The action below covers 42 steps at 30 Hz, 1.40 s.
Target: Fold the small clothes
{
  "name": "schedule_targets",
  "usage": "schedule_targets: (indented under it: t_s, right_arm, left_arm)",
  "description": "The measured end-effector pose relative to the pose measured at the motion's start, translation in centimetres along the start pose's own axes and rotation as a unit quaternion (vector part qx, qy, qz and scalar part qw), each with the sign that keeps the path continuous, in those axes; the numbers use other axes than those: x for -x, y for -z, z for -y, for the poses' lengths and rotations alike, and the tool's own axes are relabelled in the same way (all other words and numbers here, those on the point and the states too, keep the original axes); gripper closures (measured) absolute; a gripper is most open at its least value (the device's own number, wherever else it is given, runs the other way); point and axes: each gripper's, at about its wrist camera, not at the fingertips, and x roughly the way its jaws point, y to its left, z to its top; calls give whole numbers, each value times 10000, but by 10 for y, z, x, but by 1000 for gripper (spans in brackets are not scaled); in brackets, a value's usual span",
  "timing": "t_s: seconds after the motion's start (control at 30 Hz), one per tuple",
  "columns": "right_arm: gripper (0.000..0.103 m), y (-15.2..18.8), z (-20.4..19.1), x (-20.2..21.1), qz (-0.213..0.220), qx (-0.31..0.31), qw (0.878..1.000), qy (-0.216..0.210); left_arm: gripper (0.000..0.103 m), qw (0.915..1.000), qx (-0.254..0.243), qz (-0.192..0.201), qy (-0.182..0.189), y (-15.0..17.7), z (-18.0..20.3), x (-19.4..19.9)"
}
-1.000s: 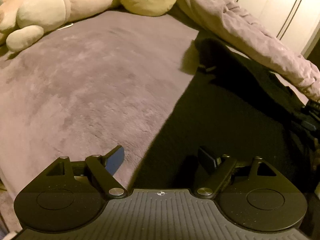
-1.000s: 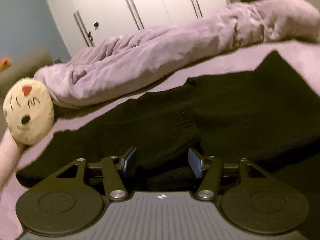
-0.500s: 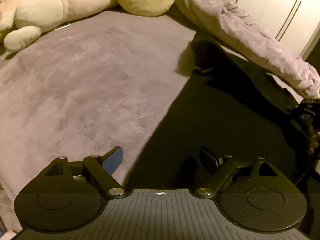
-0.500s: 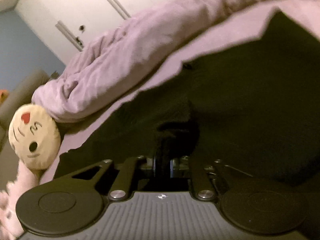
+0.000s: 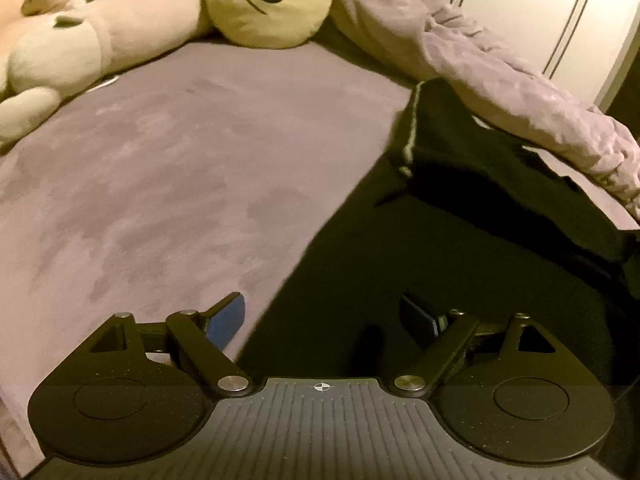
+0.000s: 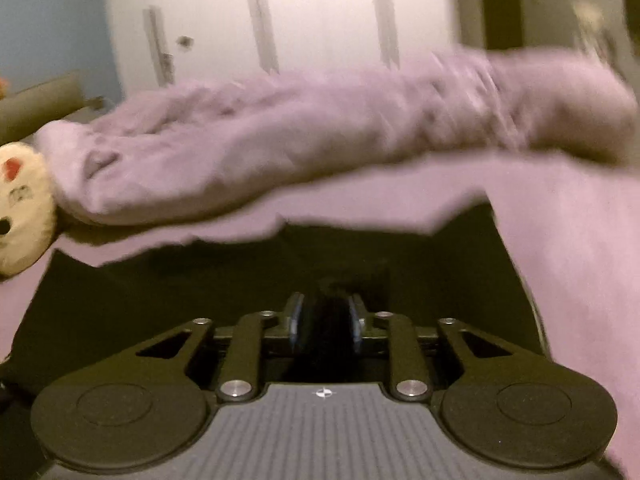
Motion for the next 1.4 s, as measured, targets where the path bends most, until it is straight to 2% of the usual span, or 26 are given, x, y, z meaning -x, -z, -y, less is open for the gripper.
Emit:
schedule_targets:
  t_s: [0.17, 0.3, 0.4, 0.43, 0.53, 0.67, 0.77, 0.83, 1.03, 1.23, 1.3, 1.33, 1.4]
  right_arm:
    - [76, 22, 41, -7, -231, -1121, 9922, -503]
    - [76, 21, 52, -12, -221, -1621, 9837, -744]
    - [77, 19, 53, -16, -281, -1763, 9802, -850]
    - [78, 18, 52, -18, -315, -1742, 9803, -876]
    - [91, 15, 46, -22, -357, -1430, 9853, -860]
    - [92, 6, 29, -10, -26, -511, 9974, -498]
    - [92, 0, 18, 2, 328, 134, 9992, -177]
    - [92, -2, 17, 4, 384, 408, 9984, -21]
    - [92, 3, 23, -5, 325, 627, 9970, 306]
    - [91, 15, 28, -19, 121, 755, 9962, 427]
    - [85, 15, 31, -18, 108, 647, 9970, 408]
    - [78, 13, 34, -16, 118, 547, 9975, 427]
    - [75, 12, 40, -8, 206, 350, 9980, 486]
  left_arm:
    - [9, 9988, -399, 270, 14, -21, 22, -16]
    - [9, 9969, -710, 346, 71, -43, 52, -48]
    - [9, 9960, -825, 330, -12, -57, 71, -76]
    - [9, 9964, -809, 245, -55, -61, 75, -84]
    - [9, 9978, -634, 131, -138, -68, 79, -101]
    - [9, 9966, -765, 77, -299, -69, 85, -112]
    - [9, 9959, -829, 82, -367, -69, 86, -113]
    - [9, 9963, -767, 78, -384, -70, 87, -114]
    - [9, 9956, -812, 59, -459, -70, 90, -117]
    - [8, 9960, -784, 15, -440, -72, 86, -117]
    - [8, 9964, -723, -1, -441, -73, 84, -117]
    - [8, 9966, -693, -7, -446, -73, 83, -117]
    - [9, 9967, -671, -27, -455, -73, 80, -115]
